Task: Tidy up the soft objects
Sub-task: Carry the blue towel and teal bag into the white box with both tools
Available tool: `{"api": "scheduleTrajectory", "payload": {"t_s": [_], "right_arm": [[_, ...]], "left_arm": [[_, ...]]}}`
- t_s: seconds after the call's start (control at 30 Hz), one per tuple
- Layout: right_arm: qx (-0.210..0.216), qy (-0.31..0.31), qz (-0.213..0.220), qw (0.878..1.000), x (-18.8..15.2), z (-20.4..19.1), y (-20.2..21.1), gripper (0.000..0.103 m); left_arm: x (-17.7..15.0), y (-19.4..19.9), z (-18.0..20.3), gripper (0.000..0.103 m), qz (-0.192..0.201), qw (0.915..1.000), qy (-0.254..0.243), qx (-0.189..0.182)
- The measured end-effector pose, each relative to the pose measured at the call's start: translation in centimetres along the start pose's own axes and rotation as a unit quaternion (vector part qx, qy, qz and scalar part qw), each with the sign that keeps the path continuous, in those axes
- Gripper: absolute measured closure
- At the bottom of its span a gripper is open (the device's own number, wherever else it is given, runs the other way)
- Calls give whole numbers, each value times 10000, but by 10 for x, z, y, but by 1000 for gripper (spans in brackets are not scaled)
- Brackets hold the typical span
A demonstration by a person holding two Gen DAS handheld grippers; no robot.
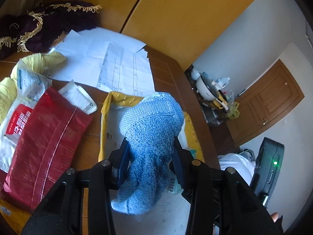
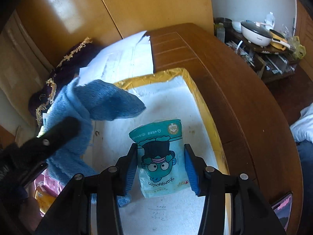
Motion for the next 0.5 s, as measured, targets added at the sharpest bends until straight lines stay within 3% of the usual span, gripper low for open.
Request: {"api": "scheduleTrajectory", "payload": {"t_s": [0.3, 0.5], "right_arm": [[42, -231, 122, 9997, 2, 6, 5, 48], [143, -305, 432, 9985, 7, 6, 17, 40]], "left_arm": [[-8, -16, -7, 62, -315, 9995, 88, 32], [-6, -13, -10, 39, -478, 9974, 297, -443]]}}
Point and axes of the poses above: each gripper's, at about its wrist camera, not at the fingertips, and y roughly against the way its jaws point, z to its right, x to its top, the point moved 4 cm from there along -y, roughly the way its jaws point, and after that the axes turned 8 degrees about x, right-handed, at the moved point
